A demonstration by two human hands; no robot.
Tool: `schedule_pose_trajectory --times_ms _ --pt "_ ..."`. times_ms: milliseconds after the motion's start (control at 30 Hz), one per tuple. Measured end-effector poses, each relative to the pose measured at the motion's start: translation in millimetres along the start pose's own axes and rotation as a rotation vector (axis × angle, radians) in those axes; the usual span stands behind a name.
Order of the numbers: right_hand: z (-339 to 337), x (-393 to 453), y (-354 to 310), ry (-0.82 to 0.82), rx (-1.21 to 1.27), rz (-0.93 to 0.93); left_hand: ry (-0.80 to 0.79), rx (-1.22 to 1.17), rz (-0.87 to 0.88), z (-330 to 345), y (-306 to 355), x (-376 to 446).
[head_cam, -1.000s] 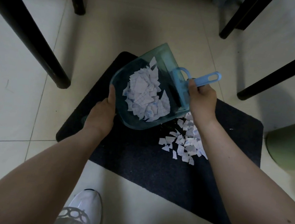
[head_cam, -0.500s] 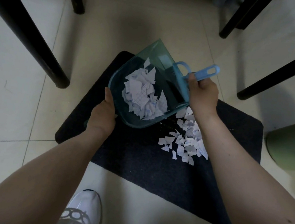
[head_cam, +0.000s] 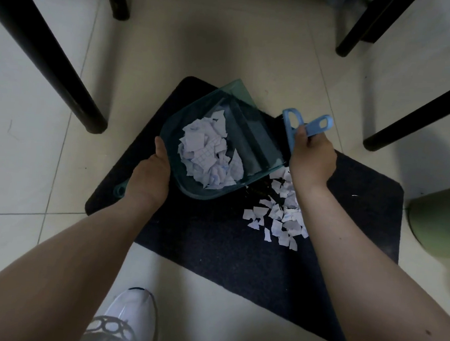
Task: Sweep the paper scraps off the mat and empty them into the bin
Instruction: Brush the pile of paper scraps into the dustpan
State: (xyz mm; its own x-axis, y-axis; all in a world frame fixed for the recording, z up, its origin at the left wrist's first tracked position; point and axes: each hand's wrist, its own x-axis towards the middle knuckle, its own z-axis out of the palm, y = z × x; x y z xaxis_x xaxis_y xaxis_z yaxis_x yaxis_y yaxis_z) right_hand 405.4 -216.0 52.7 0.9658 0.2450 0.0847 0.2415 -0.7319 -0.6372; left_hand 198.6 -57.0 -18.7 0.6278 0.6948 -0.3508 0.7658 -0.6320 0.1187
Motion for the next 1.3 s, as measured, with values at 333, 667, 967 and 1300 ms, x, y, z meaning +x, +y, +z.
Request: schedule_pose_trajectory --times_ms 333,667,967,1300 --pt "36 -6 43 -0.221 -0.049 0.091 -0.114 0.463 0.102 0 -40 2" --pt "98 -13 32 -0.356 0.353 0.386 -0.136 0.574 0.093 2 -36 8" --pt "69 -2 55 -0.053 0.064 0.341 -0.145 0.584 0.112 -1 -29 7" --pt "36 17 71 0.106 -0.051 0.171 -0.147 0.589 0.187 1 5 11"
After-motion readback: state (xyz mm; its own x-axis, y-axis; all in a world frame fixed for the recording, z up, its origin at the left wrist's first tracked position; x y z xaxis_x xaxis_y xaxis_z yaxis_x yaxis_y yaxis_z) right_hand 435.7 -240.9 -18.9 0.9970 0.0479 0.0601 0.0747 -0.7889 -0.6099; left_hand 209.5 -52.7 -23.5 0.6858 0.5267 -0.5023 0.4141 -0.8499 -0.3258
